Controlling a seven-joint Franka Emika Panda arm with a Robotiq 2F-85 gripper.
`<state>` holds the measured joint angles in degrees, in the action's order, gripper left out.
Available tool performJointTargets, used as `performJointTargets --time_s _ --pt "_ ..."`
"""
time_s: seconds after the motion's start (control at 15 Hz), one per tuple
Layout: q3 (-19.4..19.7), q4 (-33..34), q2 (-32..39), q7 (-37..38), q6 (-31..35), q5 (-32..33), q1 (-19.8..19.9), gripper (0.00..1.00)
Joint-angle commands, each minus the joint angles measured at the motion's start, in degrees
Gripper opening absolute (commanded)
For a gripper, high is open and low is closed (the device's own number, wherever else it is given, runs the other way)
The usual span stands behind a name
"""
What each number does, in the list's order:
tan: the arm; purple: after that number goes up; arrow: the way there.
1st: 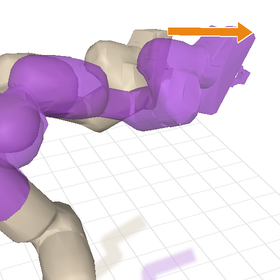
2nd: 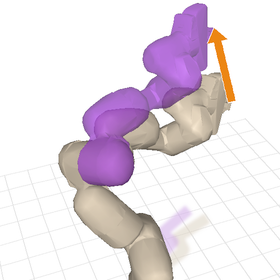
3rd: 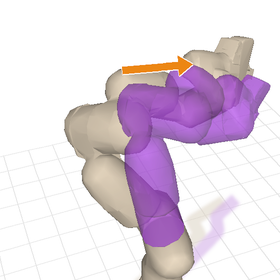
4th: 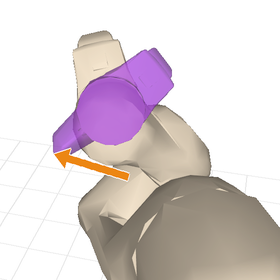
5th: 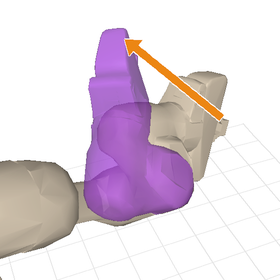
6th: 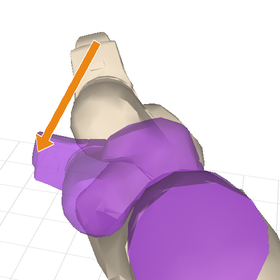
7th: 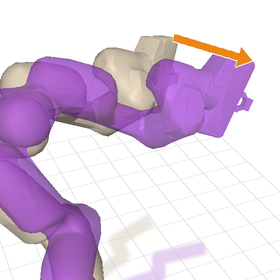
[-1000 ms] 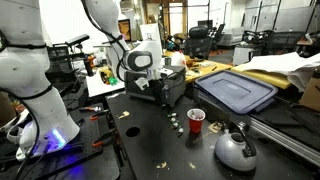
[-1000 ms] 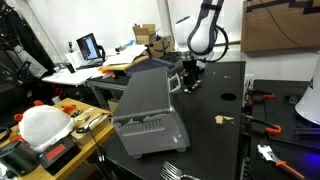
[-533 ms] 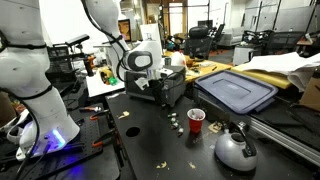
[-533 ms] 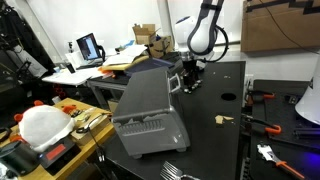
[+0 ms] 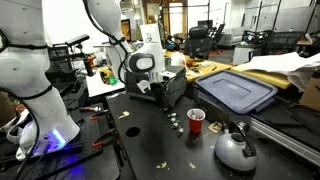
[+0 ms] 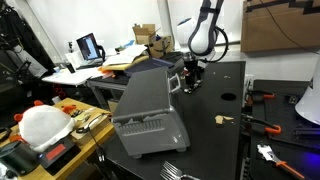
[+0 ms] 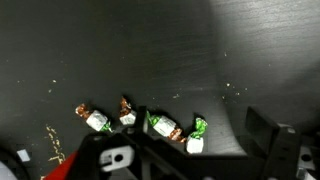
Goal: Put two pieces of candy in the red cup.
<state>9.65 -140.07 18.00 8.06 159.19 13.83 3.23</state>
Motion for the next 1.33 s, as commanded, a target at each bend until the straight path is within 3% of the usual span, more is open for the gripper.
performJointTargets --time_s 0.0,0.53,1.27 --pt "-0.6 1.3 1.9 -3.5 0.9 -1.8 0.8 1.00" --pt "-3.3 4.5 5.1 -12.3 0.5 -5.5 3.3 1.00" --pt "-6.0 9.6 10.9 -18.6 2.2 -7.8 7.2 1.00"
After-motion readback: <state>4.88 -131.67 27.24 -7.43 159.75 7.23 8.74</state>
